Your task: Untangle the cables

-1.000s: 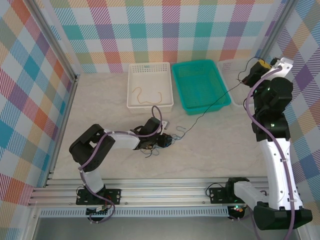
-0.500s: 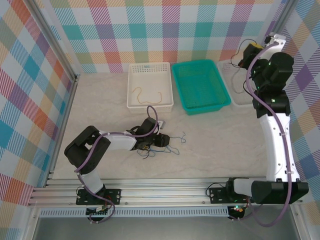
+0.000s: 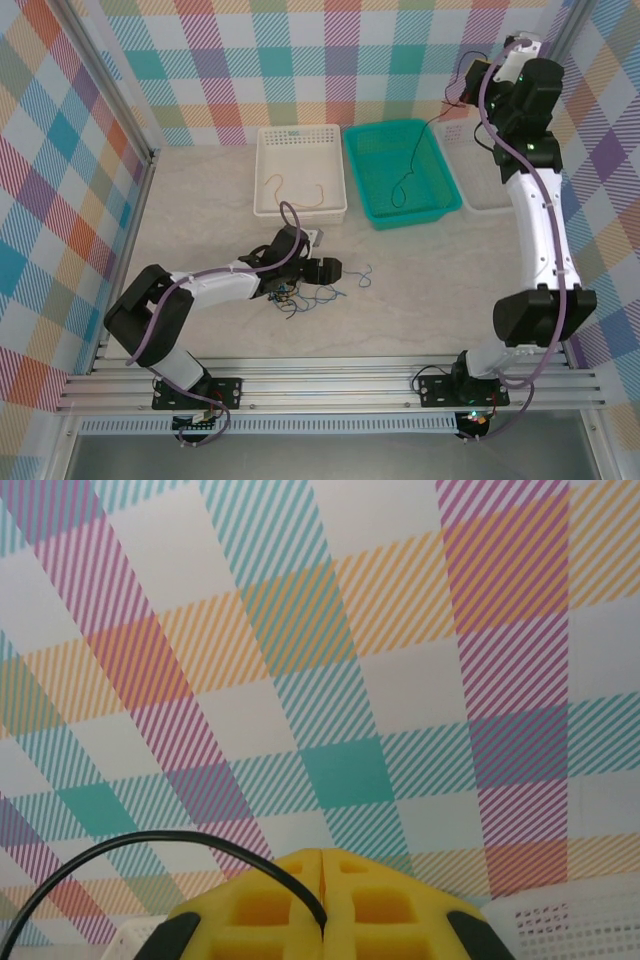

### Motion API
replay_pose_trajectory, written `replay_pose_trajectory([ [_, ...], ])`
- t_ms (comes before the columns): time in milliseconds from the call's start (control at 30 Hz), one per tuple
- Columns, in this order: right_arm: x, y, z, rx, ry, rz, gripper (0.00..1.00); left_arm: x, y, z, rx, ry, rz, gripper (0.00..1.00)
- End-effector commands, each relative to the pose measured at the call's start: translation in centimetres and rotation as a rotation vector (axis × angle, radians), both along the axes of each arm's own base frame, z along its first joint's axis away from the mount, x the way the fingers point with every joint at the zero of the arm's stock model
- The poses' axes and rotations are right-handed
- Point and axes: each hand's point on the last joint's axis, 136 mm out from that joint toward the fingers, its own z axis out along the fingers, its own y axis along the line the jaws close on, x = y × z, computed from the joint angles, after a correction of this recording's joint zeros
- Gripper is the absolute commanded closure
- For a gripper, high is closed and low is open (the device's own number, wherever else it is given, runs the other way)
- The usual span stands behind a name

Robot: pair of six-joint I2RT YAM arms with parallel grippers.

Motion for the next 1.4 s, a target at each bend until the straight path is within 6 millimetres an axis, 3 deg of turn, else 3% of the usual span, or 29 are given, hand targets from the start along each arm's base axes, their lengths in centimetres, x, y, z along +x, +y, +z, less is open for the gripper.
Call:
replay_pose_trajectory([
  [0,0.8,0.8,-0.8,0.01,0.035,0.051,1.0,0.2,0.7,1.2,-0.013,-0.01,0.04,0.09],
  [133,2.3,1.1,-4.0,0.011,0.113,0.069,1.0,0.6,1.1,2.3,-0.023,-0.033,0.073,0.0],
  [467,4.0,1.7,-11.8,0.036,0.291,0.092,0.98,1.7,2.8,4.2,0.02,-0.069,0.178,0.0],
  [700,3.2,3.3,-15.7,-0.027,0.414,0.119,0.62,2.2,5.9,5.0,0.106,-0.076,0.329,0.0],
  [833,2.1,3.8,-17.0,-0.072,0.467,0.082,0.28,2.1,8.9,4.8,0.176,-0.049,0.471,0.0],
  [900,1.5,3.7,-17.4,-0.07,0.485,0.058,0.05,1.5,10.5,4.1,0.229,-0.019,0.538,0.0],
  [933,1.1,3.5,-17.5,-0.064,0.496,0.045,0.0,1.3,11.3,3.9,0.254,-0.004,0.57,0.0],
  [1133,-1.5,3.5,-17.9,-0.017,0.533,0.036,0.0,-0.1,13.3,1.6,0.321,0.074,0.662,0.0],
  [1233,-3.1,3.8,-18.6,0.001,0.563,0.051,0.0,-0.5,12.9,0.2,0.305,0.113,0.656,0.0],
  [1367,-5.8,4.8,-20.9,0.01,0.675,0.12,0.0,-0.8,11.8,-1.5,0.29,0.179,0.63,0.0],
])
